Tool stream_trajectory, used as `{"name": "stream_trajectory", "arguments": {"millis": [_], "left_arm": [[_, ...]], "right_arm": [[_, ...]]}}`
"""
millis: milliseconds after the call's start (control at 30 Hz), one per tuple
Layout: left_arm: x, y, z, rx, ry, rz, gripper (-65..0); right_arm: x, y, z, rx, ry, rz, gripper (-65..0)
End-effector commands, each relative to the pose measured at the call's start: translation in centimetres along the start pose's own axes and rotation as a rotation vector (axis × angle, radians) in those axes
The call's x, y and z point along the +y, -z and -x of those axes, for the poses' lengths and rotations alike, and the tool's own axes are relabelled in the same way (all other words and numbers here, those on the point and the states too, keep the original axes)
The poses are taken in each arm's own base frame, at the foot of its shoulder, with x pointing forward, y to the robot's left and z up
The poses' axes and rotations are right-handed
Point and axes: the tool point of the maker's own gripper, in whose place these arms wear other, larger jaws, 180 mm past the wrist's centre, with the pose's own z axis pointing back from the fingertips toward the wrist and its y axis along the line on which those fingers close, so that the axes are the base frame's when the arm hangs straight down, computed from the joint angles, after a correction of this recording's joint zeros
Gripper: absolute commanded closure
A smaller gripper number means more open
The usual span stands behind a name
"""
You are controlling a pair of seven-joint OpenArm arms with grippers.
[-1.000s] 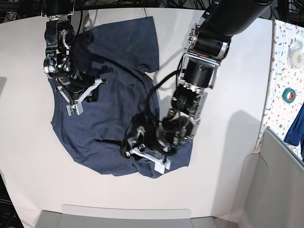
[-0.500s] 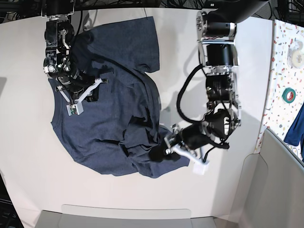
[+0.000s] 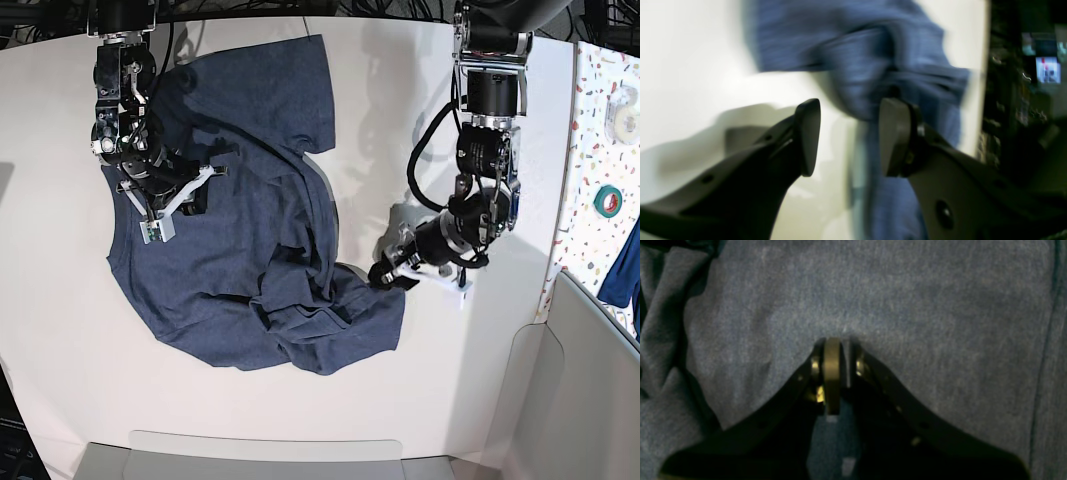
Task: Layout the t-shirt on the table in an organized manner, then fold the t-shirt properly
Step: 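Reach the left gripper to the crumpled hem and grasp it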
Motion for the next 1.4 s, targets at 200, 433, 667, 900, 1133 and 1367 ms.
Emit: {"name": "stream_trajectory", "arguments": {"millis": [200, 433, 667, 900, 1133, 1367], "left_arm": [[-1.3, 1.4, -3.0, -0.089, 0.011, 0.02, -27.4], [-1.8, 1.7, -4.2, -0.11, 0.008, 0.023, -27.4], [-2.0, 1.8, -4.3, -0.113, 0.007, 0.026, -27.4], [-3.1, 2.9, -4.5, -0.102, -0.013, 0.04, -27.4], [-4.2, 3.9, -4.0, -0.082, -0.034, 0.057, -27.4], [-4.4, 4.1, -3.6, -0.076, -0.037, 0.062, -25.9]], "right_arm": [[-0.4, 0.0, 4.2, 0.171, -0.009, 0.022, -5.8], [-0.4, 0.0, 4.6, 0.177, -0.008, 0.021, -5.8], [-0.4, -0.1, 4.7, 0.178, -0.008, 0.021, -5.8], [-0.3, -0.1, 4.7, 0.178, -0.007, 0.02, -5.8], [-0.3, -0.1, 4.7, 0.18, -0.007, 0.02, -5.8], [-0.3, -0.1, 4.7, 0.18, -0.007, 0.02, -5.8]]}}
